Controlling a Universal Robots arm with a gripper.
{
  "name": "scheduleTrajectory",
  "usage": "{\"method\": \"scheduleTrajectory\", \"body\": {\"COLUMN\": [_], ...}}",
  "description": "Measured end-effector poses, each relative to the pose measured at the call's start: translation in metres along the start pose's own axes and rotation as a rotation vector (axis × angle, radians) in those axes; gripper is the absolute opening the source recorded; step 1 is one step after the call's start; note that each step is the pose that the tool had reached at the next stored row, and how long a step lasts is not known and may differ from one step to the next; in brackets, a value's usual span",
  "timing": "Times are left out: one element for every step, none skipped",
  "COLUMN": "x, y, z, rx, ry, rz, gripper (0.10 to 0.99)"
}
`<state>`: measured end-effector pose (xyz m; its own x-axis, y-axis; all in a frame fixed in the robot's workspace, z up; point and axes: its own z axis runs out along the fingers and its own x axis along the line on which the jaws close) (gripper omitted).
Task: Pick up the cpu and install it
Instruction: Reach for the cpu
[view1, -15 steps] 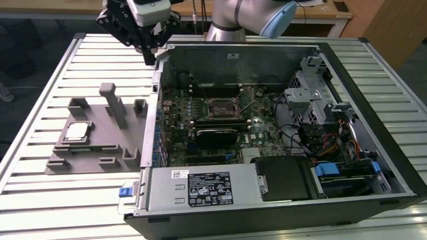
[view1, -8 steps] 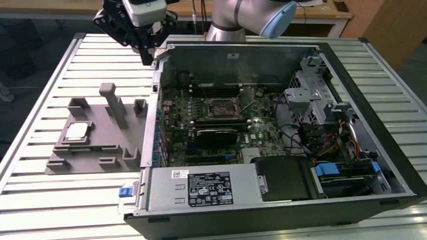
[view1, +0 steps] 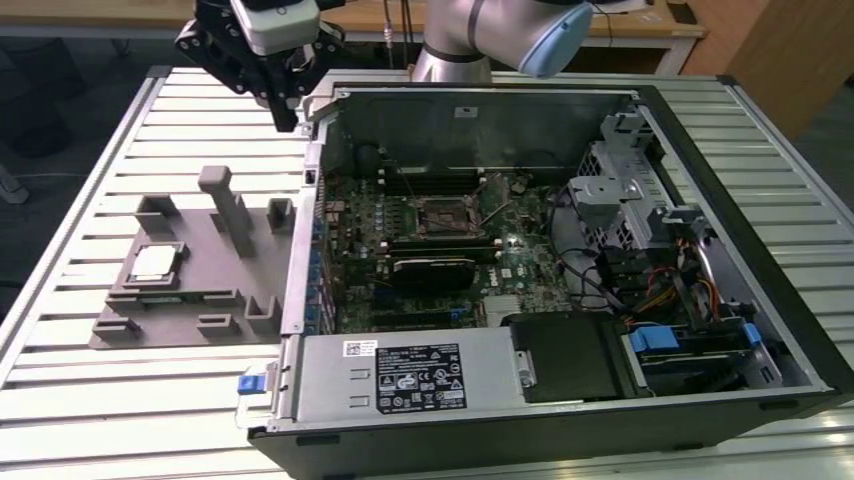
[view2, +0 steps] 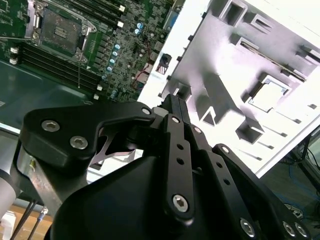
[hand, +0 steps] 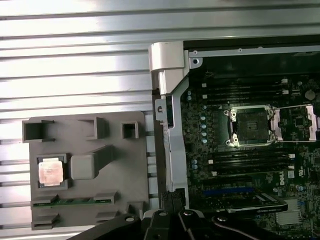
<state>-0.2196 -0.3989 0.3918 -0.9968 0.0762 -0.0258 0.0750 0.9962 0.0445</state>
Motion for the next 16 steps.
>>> {"method": "scheduleTrajectory", "body": {"x": [0.0014,0.0028,0.0043,0.0057,0.0072,0.0086,0.01,0.0114,0.0129,0.0143,0.016,0.0175,0.0191,0.0206,0.0222,0.0237], "y": [-0.0001,-0.0002,-0.0004,-0.0005,-0.0006,-0.0007,-0.0008,-0.001,-0.0011,-0.0012,-0.0013,-0.0015,-0.0016,-0.0017,-0.0018,-0.002], "z": [0.0002,0.0004,0.0006,0.0008,0.001,0.0012,0.0014,0.0016,0.0019,0.002,0.0023,0.0025,0.0027,0.003,0.0032,0.0035], "rx": [0.0,0.0,0.0,0.0,0.0,0.0,0.0,0.0,0.0,0.0,0.0,0.0,0.0,0.0,0.0,0.0], "ry": [0.0,0.0,0.0,0.0,0.0,0.0001,0.0001,0.0001,0.0,0.0001,0.0001,0.0,0.0,0.0,0.0,0.0], "rz": [0.0,0.0,0.0,0.0,0.0,0.0,0.0,0.0,0.0,0.0,0.0,0.0,0.0,0.0,0.0,0.0], "gripper": [0.106,0.106,0.106,0.106,0.106,0.106,0.106,0.106,0.106,0.106,0.106,0.106,0.106,0.106,0.106,0.106]}}
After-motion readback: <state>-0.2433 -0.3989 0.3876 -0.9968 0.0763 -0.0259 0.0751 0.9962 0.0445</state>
